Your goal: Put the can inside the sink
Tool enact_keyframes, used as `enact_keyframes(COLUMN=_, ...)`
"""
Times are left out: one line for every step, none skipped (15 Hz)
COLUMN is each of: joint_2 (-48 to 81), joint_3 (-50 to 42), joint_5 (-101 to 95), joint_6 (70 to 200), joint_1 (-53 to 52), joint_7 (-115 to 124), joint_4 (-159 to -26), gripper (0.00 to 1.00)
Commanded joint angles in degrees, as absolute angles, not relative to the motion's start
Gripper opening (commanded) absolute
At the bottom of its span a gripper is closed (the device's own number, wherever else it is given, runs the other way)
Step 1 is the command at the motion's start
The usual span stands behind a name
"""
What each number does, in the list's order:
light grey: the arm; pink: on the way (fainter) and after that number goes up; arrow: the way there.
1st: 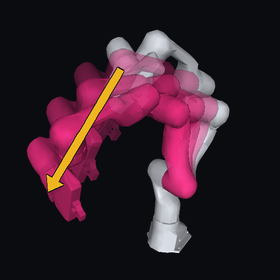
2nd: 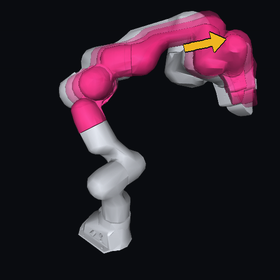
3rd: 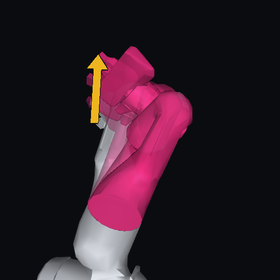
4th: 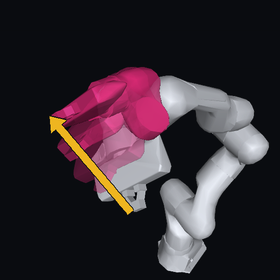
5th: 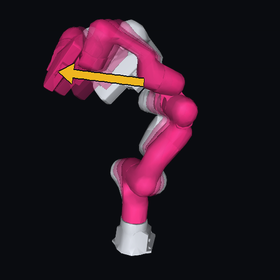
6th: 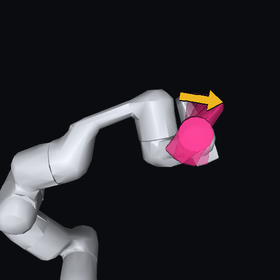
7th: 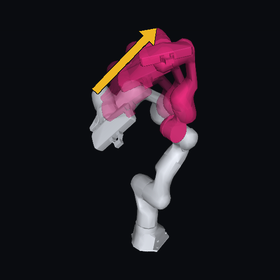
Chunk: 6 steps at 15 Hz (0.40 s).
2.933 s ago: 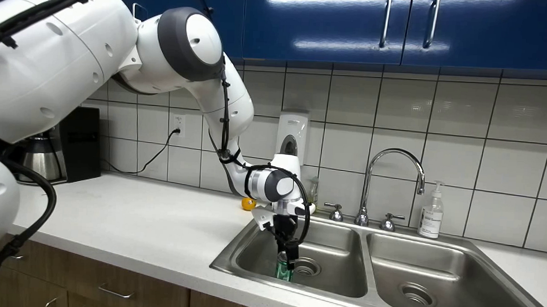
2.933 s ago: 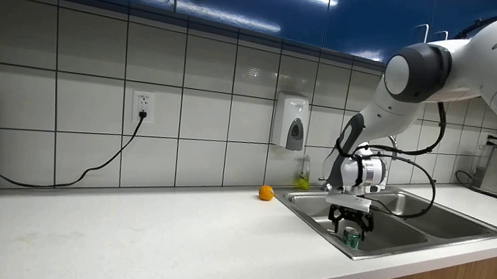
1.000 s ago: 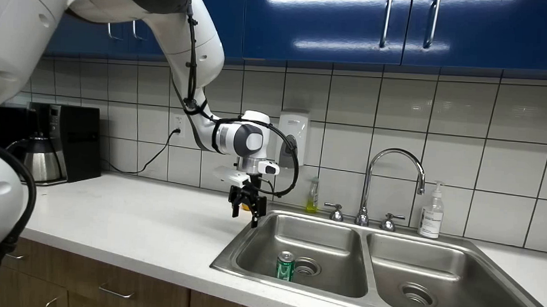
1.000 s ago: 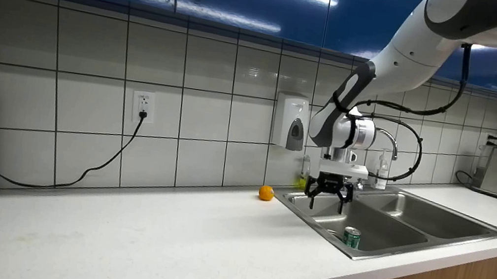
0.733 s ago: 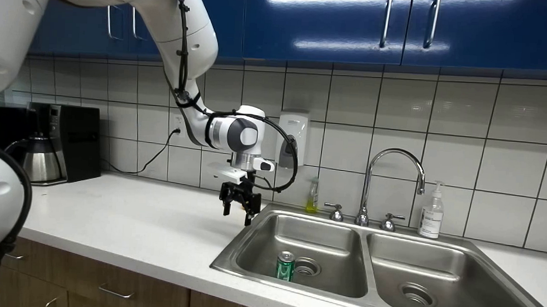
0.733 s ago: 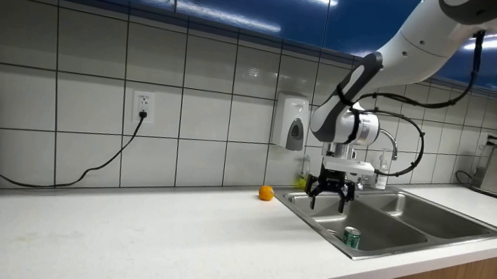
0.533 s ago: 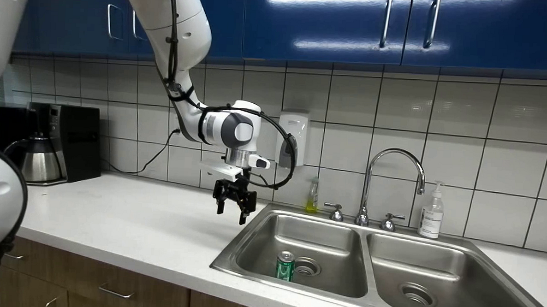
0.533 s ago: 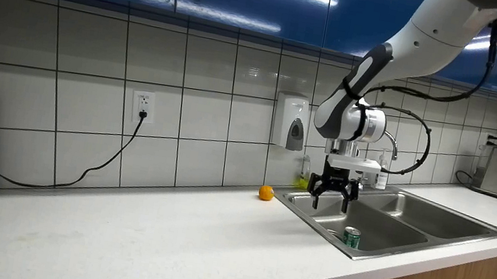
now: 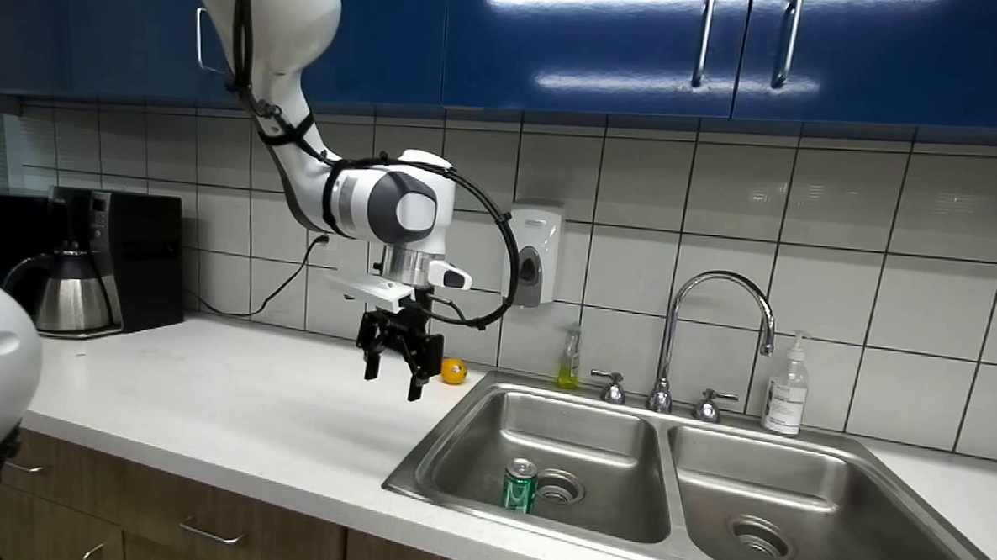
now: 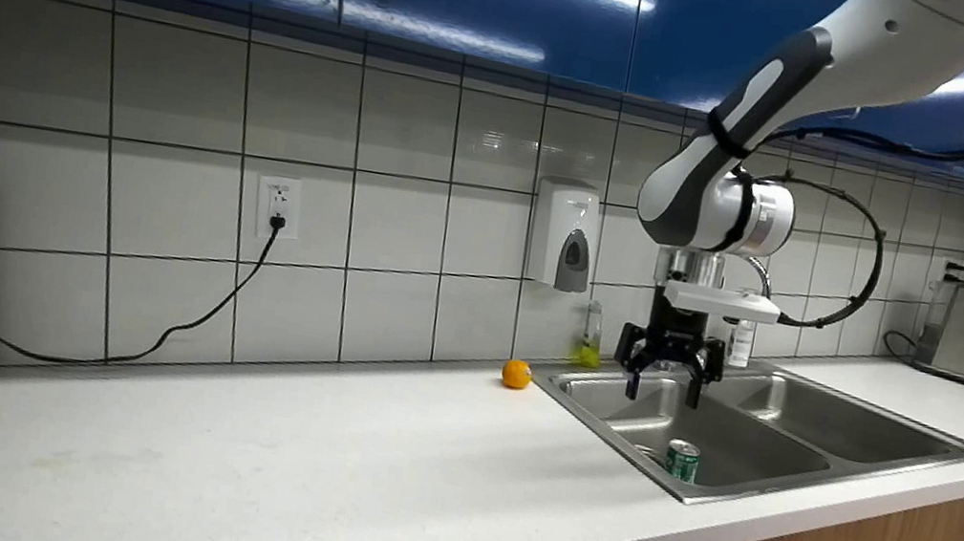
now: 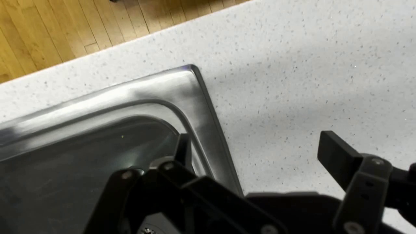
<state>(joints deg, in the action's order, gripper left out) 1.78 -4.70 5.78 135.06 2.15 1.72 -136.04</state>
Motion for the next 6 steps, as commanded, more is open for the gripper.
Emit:
enact_keyframes(joint_2=-5.0, joint_3=-4.2, joint_5=4.6, joint_6=132.1, joint_1=2.6, joint_7=2.2, joint_4=-140.8, gripper=1.00)
enact_keyframes(joint_2=-6.0, joint_3=-4.2, joint_5=4.8, joint_6=131.9, joint_1=2.7, joint_7=2.2, joint_4=-141.5, gripper=1.00)
enact_keyframes(joint_2=-2.2, joint_3=-4.2, joint_5=5.7, joint_6=133.6, joint_1=2.6, joint_7=1.7, joint_4=-139.1, gripper=1.00)
enact_keyframes(joint_2=-3.2, joint_3=-4.2, joint_5=5.7, joint_6=133.4, joint_1=2.6, joint_7=1.7, joint_4=-139.8, gripper=1.00)
enact_keyframes(joint_2=-3.9, joint_3=-4.3, joint_5=5.7, joint_6=133.3, joint_1=2.6, joint_7=1.7, joint_4=-140.4, gripper=1.00)
enact_keyframes(joint_2=-4.3, joint_3=-4.3, joint_5=5.7, joint_6=133.3, joint_1=2.6, joint_7=1.7, joint_4=-140.7, gripper=1.00)
